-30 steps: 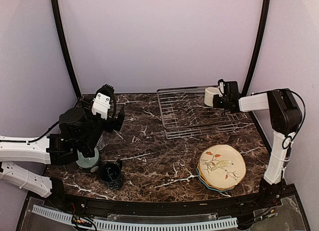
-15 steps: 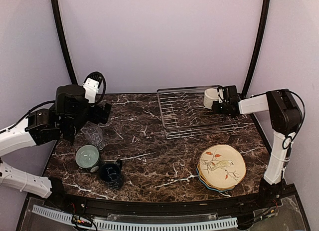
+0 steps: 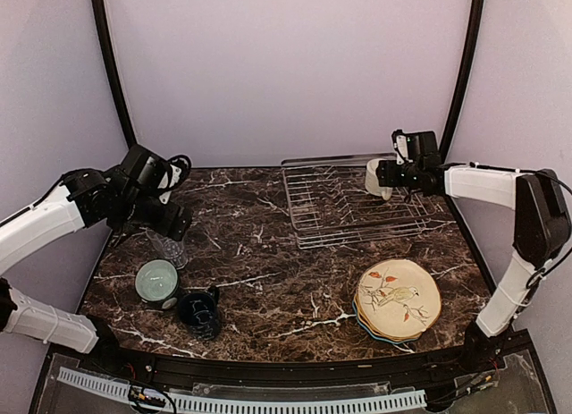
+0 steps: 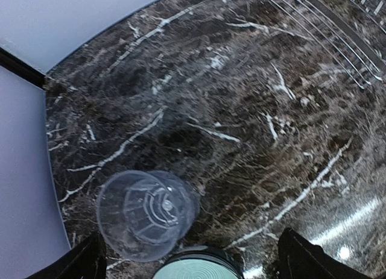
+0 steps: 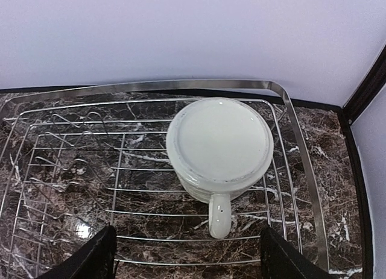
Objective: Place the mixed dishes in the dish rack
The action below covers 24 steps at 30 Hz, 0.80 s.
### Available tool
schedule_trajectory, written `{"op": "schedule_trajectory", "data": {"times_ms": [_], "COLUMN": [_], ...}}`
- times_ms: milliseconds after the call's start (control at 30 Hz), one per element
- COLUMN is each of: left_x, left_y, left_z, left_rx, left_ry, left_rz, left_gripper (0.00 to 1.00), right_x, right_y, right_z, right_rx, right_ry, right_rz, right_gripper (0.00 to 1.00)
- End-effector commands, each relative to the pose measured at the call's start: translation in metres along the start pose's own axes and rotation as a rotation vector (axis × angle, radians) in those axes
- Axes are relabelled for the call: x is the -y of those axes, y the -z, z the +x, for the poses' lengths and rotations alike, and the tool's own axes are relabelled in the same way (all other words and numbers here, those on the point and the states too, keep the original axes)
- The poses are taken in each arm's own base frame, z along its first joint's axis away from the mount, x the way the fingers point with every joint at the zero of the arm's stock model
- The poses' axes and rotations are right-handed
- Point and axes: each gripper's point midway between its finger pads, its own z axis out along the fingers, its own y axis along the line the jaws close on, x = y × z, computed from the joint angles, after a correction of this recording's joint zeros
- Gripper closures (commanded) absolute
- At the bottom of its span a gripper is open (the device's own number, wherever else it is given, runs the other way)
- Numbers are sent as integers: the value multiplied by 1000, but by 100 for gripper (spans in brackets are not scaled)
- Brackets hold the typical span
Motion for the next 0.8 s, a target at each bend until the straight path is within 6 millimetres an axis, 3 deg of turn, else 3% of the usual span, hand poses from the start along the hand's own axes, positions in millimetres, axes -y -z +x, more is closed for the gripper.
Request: {"op": "schedule_trajectory", "data": {"times_ms": [0, 133, 267, 467, 600, 767], "left_x": [43, 58, 85, 107, 109, 99], "left_y": [-4, -8, -3, -7, -7, -1], "left_z": [55, 87, 91, 115, 126, 129], "left_rx": [-229, -342, -361, -491, -535, -516], "left_ry": [-45, -82, -114, -146, -82, 10], "left_rz": [239, 306, 430, 431, 402, 348], "left_gripper": [3, 13, 21, 29, 32, 36], "right_x": [-12, -27, -38, -45, -52, -63], "right_y": [23, 42, 55, 70, 75, 74], "right_z": [12, 12, 12, 11, 13, 20], "right_rx": [-55, -53, -50, -46, -45, -57], "right_ry": [62, 68, 57, 42, 25, 12], "right_rz": [1, -48, -99, -144, -187, -237], "right_gripper": [21, 21, 21, 21, 22, 21]}}
